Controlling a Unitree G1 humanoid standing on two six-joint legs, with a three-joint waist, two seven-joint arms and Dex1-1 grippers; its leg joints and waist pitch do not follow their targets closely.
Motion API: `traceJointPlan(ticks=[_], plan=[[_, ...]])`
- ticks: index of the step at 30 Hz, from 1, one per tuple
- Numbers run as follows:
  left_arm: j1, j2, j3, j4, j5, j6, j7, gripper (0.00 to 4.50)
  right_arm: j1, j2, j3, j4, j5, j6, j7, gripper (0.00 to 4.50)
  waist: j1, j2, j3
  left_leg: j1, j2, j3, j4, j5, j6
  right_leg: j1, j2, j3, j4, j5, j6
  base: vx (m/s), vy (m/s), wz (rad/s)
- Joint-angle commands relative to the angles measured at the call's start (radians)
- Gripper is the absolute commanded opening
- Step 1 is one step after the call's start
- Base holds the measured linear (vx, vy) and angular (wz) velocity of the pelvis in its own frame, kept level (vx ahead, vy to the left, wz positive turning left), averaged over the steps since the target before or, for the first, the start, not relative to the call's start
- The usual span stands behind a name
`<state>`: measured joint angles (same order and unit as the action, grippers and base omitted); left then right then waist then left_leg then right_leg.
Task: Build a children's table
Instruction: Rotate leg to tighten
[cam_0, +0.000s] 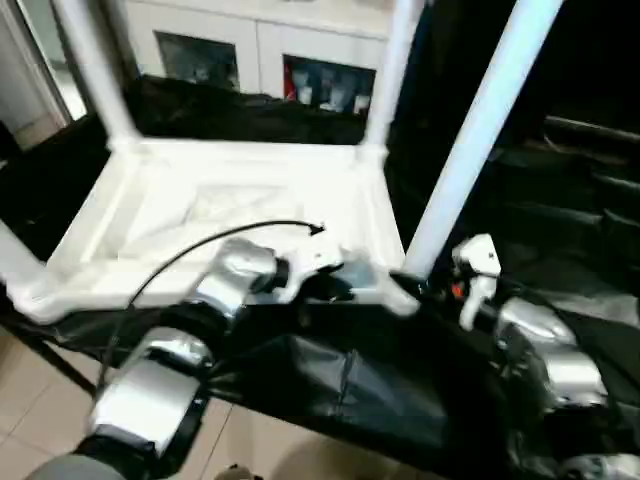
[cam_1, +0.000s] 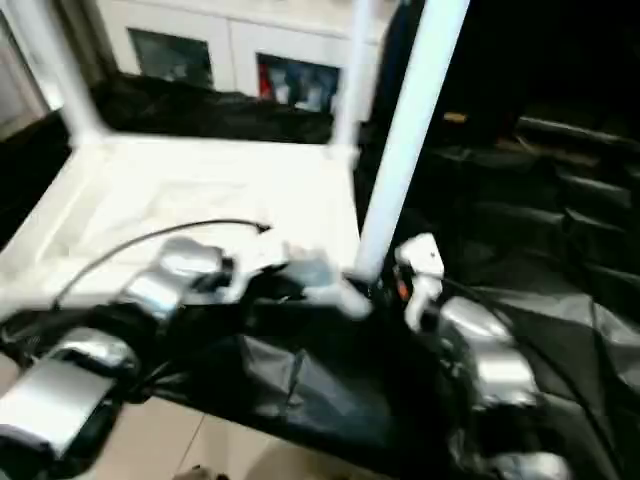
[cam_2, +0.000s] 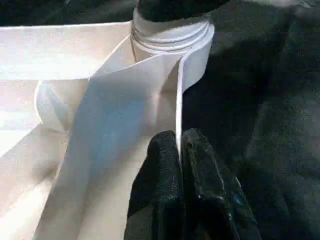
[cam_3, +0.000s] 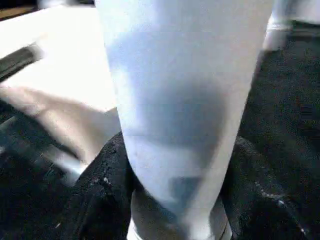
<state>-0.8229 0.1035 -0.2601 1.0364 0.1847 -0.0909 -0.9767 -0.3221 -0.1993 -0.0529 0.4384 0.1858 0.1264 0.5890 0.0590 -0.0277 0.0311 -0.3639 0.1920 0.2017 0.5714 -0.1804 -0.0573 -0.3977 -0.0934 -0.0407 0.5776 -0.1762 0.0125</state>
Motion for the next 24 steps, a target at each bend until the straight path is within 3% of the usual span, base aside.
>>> traceJointPlan(ticks=[1, 2, 3, 6, 7, 12, 19, 21, 23, 24], plan=[[-0.016, -0.077, 0.001, 0.010, -0.004, 0.015, 0.098, 0.00, 0.011, 0.070, 0.054, 0.077, -0.030, 0.057, -0.075, 1.99, -0.002, 0.002, -0.041, 0.014, 0.038, -0.025, -0.078, -0.328, 0.001, 0.026, -0.053, 0.027, -0.083, -0.404, -0.163, 0.000, 0.000, 0.00], [-0.028, -0.120, -0.014, 0.029, 0.013, 0.020, 0.138, 0.00, -0.015, 0.102, 0.060, 0.107, -0.076, 0.034, -0.167, 1.99, -0.009, 0.006, -0.040, 0.018, 0.036, -0.026, -0.078, -0.360, -0.008, 0.021, -0.051, 0.026, -0.087, -0.422, -0.158, 0.000, 0.000, 0.00], [-0.033, -0.133, -0.019, 0.039, 0.018, 0.019, 0.148, 0.00, -0.023, 0.111, 0.061, 0.117, -0.091, 0.029, -0.194, 1.98, -0.015, 0.001, -0.042, 0.017, 0.034, -0.026, -0.079, -0.369, -0.013, 0.021, -0.049, 0.026, -0.089, -0.426, -0.152, 0.000, 0.000, 0.00], [-0.041, -0.156, -0.028, 0.046, 0.021, 0.011, 0.146, 0.00, -0.034, 0.119, 0.083, 0.121, -0.123, -0.022, -0.206, 1.98, -0.016, 0.001, -0.042, 0.018, 0.033, -0.026, -0.077, -0.371, -0.007, 0.020, -0.050, 0.027, -0.093, -0.425, -0.147, 0.000, 0.000, 0.00], [-0.042, -0.159, -0.028, 0.048, 0.019, 0.011, 0.143, 0.00, -0.033, 0.120, 0.089, 0.118, -0.128, -0.030, -0.200, 2.52, -0.015, -0.001, -0.042, 0.016, 0.033, -0.025, -0.076, -0.367, 0.005, 0.022, -0.049, 0.027, -0.092, -0.411, -0.149, 0.000, 0.000, 0.00], [-0.043, -0.122, -0.024, 0.044, 0.016, 0.017, 0.087, 0.00, -0.018, 0.089, 0.082, 0.085, -0.105, -0.063, -0.129, 2.74, -0.009, -0.004, -0.044, 0.010, 0.036, -0.024, -0.076, -0.332, 0.033, 0.028, -0.051, 0.027, -0.084, -0.355, -0.167, 0.000, 0.000, 0.00], [-0.027, -0.033, -0.034, 0.021, 0.010, 0.026, -0.068, 0.00, 0.001, -0.036, 0.112, 0.036, -0.036, -0.078, 0.183, 2.74, -0.004, -0.011, -0.048, 0.000, 0.037, -0.020, -0.067, -0.253, 0.084, 0.042, -0.054, 0.027, -0.069, -0.241, -0.207, 0.000, 0.000, 0.00], [-0.019, -0.005, -0.037, 0.008, 0.005, 0.023, -0.124, 0.00, 0.010, -0.074, 0.119, 0.008, -0.007, -0.067, 0.280, 2.74, -0.001, -0.011, -0.051, 0.002, 0.039, -0.018, -0.063, -0.218, 0.099, 0.043, -0.053, 0.025, -0.062, -0.178, -0.232, 0.000, 0.000, 0.00], [0.003, 0.040, -0.042, -0.027, -0.020, -0.005, -0.252, 0.00, 0.015, -0.127, 0.119, -0.029, 0.037, -0.037, 0.404, 2.74, -0.001, -0.020, -0.050, -0.001, 0.039, -0.017, -0.061, -0.192, 0.121, 0.047, -0.052, 0.024, -0.056, -0.131, -0.255, 0.000, 0.000, 0.00], [0.008, 0.050, -0.043, -0.036, -0.027, -0.010, -0.281, 0.00, 0.015, -0.138, 0.119, -0.035, 0.046, -0.031, 0.430, 2.74, 0.001, -0.014, -0.050, 0.001, 0.042, -0.018, -0.061, -0.187, 0.127, 0.045, -0.054, 0.024, -0.053, -0.119, -0.266, 0.000, 0.000, 0.00]])
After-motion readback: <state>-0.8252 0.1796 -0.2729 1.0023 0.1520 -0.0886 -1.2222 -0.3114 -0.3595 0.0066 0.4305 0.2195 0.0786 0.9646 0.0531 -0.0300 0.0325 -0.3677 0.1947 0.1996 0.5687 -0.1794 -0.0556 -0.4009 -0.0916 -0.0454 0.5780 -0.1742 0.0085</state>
